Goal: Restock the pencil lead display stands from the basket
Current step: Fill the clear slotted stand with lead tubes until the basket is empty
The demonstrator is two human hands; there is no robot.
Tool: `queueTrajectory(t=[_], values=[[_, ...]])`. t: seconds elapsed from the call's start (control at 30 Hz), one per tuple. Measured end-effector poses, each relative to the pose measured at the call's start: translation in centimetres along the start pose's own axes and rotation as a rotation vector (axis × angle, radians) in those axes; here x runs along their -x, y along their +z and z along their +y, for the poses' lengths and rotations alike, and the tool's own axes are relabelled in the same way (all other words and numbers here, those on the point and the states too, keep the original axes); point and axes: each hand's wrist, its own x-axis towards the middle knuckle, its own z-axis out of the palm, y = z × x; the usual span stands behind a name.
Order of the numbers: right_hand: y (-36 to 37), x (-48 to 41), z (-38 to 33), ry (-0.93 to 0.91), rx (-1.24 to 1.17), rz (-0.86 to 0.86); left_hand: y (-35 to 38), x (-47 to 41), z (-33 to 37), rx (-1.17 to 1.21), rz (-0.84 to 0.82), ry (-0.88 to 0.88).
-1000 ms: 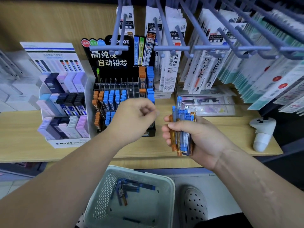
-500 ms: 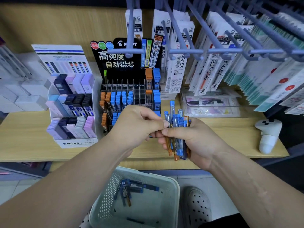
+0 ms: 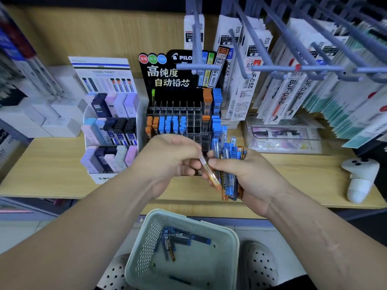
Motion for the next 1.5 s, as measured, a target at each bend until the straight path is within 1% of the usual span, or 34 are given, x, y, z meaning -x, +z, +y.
queueTrajectory(t=[0.13,0.2,0.27,0.33,0.43,0.5,0.7,0.87,0.93,1.03,1.2,1.27,1.33,1.4,1.5], values=[[0.6,-0.5,-0.1,-0.013,-0.065,0.063,-2.4,-0.1,0.5,0.161,0.167,0.127],[1.1,-0.7,-0.1,-0.024,-0.106,0.074,-3.4,0.0,0.4,0.148,0.229,0.182],[1.8,-0.9,0.1,-0.044,-0.128,0.091,-3.9,0.4,0.2,0.094,0.23,0.206],[2.4,-1.3,0.3,-0.072,-0.123,0.123,-4.2,0.9,0.0,-0.001,0.166,0.201],[3.2,-1.9,0.6,-0.118,-0.063,0.138,-4.7,1.7,-0.5,-0.207,-0.014,0.163],[3.9,-2.1,0.9,-0.147,-0.002,0.117,-5.2,2.1,-0.9,-0.285,-0.124,0.146],[5.0,-2.8,1.9,-0.165,0.11,0.065,-6.6,2.4,-1.3,-0.335,-0.222,0.121],[5.9,-3.1,2.3,-0.153,0.107,0.055,-7.4,2.3,-1.6,-0.381,-0.245,0.139],[6.1,-3.2,2.4,-0.152,0.083,0.046,-7.6,2.1,-1.5,-0.391,-0.208,0.167],[6.2,-3.3,2.3,-0.144,0.049,0.066,-7.8,1.8,-1.4,-0.343,-0.084,0.22],[5.8,-3.4,1.8,-0.139,0.038,0.108,-8.8,0.9,-0.2,-0.215,0.228,0.351],[5.6,-3.3,1.8,-0.136,0.041,0.107,-9.4,0.5,0.5,-0.212,0.315,0.432],[5.4,-3.1,1.7,-0.135,0.042,0.108,-9.9,0.1,1.1,-0.261,0.37,0.512],[4.9,-3.0,1.6,-0.135,0.04,0.115,-10.2,-0.4,1.6,-0.312,0.389,0.577],[4.1,-2.9,1.3,-0.134,0.052,0.135,-10.2,-1.3,1.8,-0.367,0.382,0.611]])
